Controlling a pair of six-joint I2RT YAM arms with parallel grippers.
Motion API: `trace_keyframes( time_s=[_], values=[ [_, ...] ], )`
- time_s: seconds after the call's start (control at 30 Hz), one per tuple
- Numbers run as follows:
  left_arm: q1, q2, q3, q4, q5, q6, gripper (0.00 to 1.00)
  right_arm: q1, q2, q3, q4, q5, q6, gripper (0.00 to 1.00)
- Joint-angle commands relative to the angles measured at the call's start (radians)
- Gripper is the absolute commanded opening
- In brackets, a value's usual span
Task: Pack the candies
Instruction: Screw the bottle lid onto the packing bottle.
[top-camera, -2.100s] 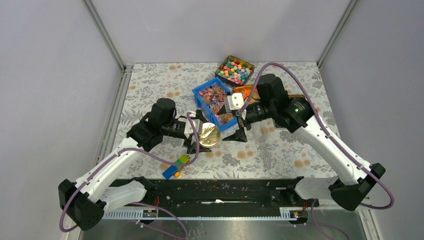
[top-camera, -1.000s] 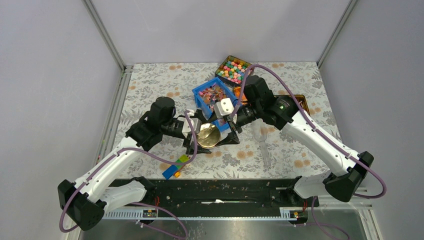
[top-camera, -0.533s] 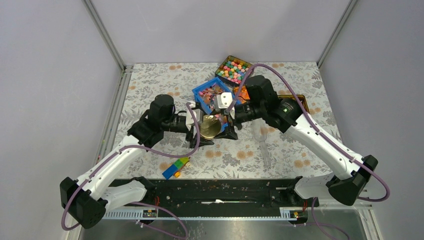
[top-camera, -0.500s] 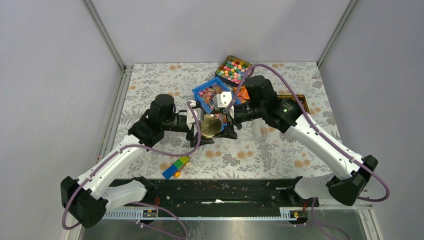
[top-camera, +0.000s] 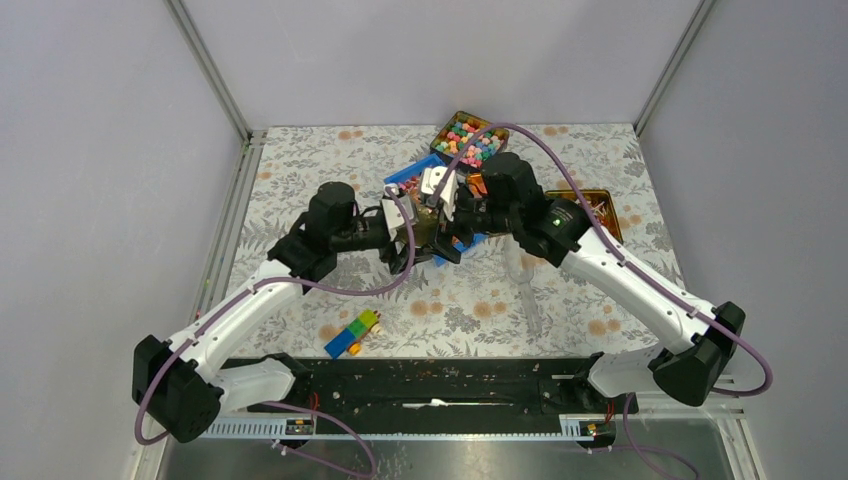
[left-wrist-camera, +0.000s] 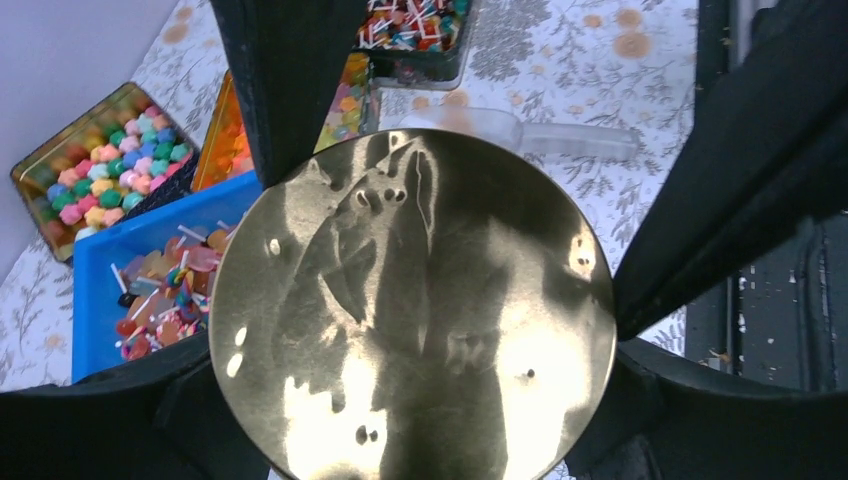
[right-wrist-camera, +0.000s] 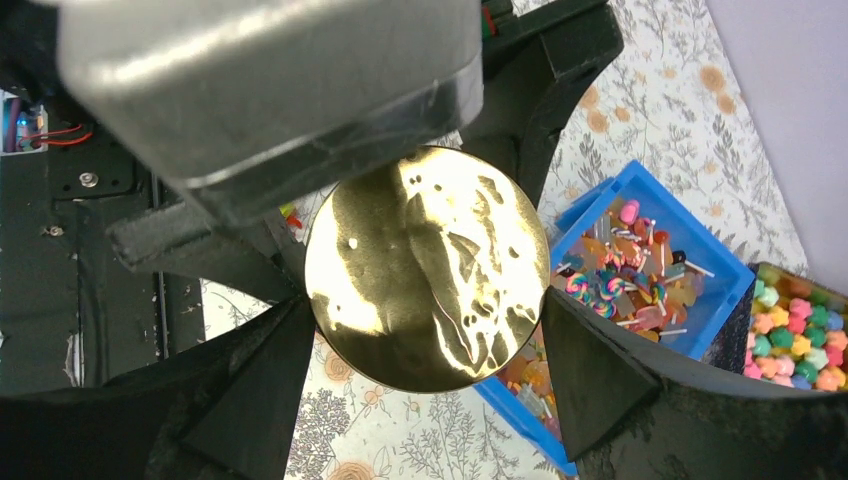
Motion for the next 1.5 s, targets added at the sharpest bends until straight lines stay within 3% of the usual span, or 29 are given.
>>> trace_keyframes(
  time_s=[0.0, 0.27, 0.37, 0.6, 0.83, 1.17, 1.47],
  values=[
    [-0.024, 0.018, 0.087, 0.275, -0.039, -0.076, 0.45, 0.097, 0.066, 0.009, 0.108, -0.064, 0.087, 0.70],
    [-0.022, -0.011, 0.059, 0.188, 0.017, -0.009, 0.46, 0.097, 0.033, -0.018, 0.108, -0.037, 0.042, 0.99],
    [-0.021, -0.028, 0.054, 0.096, 0.040, 0.050, 0.46, 0.092, 0.001, -0.047, 0.106, -0.025, 0.020, 1.00],
    [-0.015, -0.053, 0.041, -0.061, 0.103, 0.161, 0.46, -0.001, -0.066, -0.057, -0.031, -0.162, -0.071, 1.00],
    [-0.013, -0.058, 0.035, -0.061, 0.205, 0.161, 0.46, -0.127, -0.135, -0.091, -0.038, -0.364, -0.097, 1.00],
    [-0.011, -0.035, 0.060, -0.046, 0.451, 0.164, 0.45, -0.157, -0.121, -0.058, -0.040, -0.593, -0.132, 1.00],
    [-0.011, -0.026, 0.081, -0.032, 0.480, 0.147, 0.45, -0.159, -0.091, -0.041, -0.040, -0.630, -0.143, 1.00]
  ],
)
